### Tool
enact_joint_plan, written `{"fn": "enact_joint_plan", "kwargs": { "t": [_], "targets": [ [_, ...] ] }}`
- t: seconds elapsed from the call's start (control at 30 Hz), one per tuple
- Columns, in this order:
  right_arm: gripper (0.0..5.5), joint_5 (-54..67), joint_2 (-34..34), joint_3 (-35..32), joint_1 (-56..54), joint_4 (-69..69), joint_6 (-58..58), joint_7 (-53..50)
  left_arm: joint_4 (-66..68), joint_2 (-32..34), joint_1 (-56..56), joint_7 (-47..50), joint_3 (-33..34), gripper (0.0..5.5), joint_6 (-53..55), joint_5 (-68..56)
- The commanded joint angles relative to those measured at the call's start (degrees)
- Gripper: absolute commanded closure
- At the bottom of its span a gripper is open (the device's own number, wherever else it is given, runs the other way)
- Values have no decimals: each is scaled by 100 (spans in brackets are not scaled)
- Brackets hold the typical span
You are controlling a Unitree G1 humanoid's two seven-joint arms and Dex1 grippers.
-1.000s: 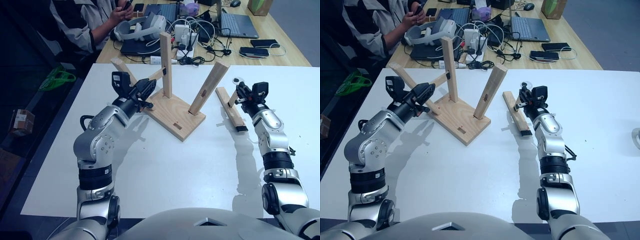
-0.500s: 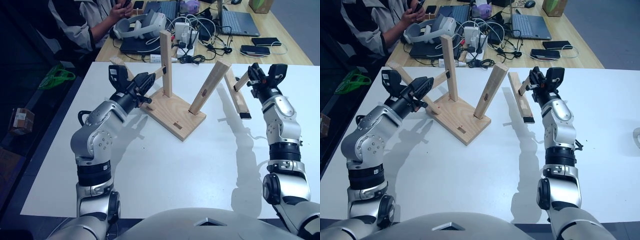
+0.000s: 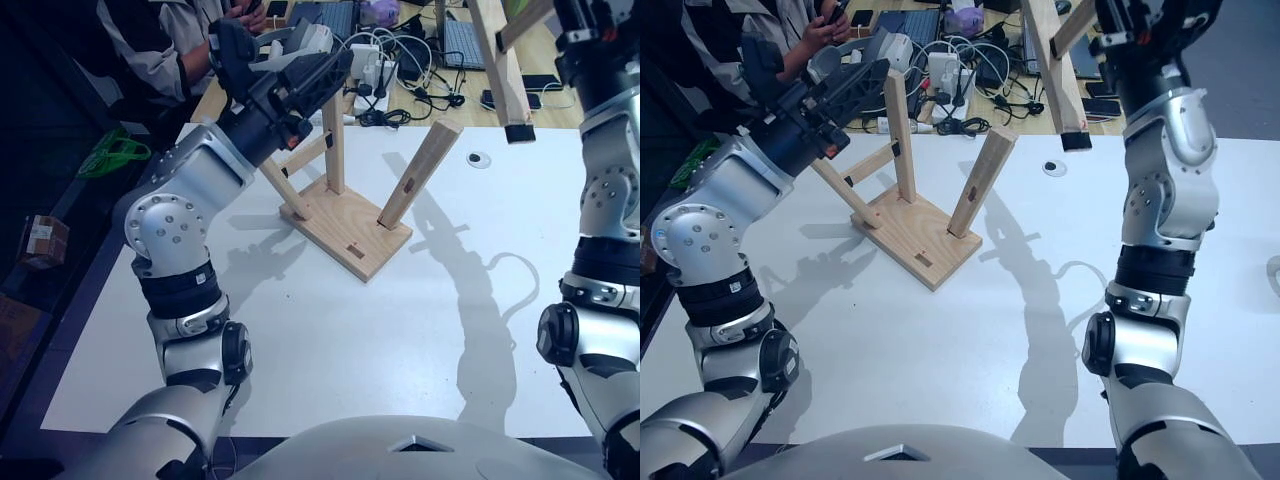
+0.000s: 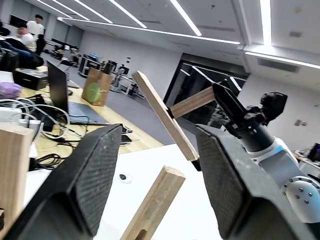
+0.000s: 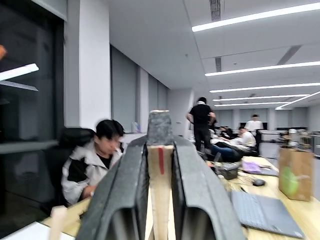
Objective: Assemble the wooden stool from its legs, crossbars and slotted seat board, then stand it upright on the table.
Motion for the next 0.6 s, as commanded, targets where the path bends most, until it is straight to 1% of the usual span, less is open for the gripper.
{"fn": "enact_joint_plan", "kwargs": {
  "t": [0.03, 0.17, 0.33, 0.6],
  "targets": [
    [510, 738, -62, -267, -517, -52, 543, 168, 222, 81, -245, -164, 87, 285, 65, -300],
    [510, 1590, -56, -557, -865, 52, 1163, 306, 409, 260, -378, -504, 35, 285, 52, -428],
    [510, 2413, 11, -725, -1079, 13, 1824, 375, 637, 389, -535, -754, -52, 285, 19, -409],
    [510, 3320, 452, -608, -815, -494, 2505, 151, 713, 307, -689, -888, -142, 285, 53, -506]
  ]
}}
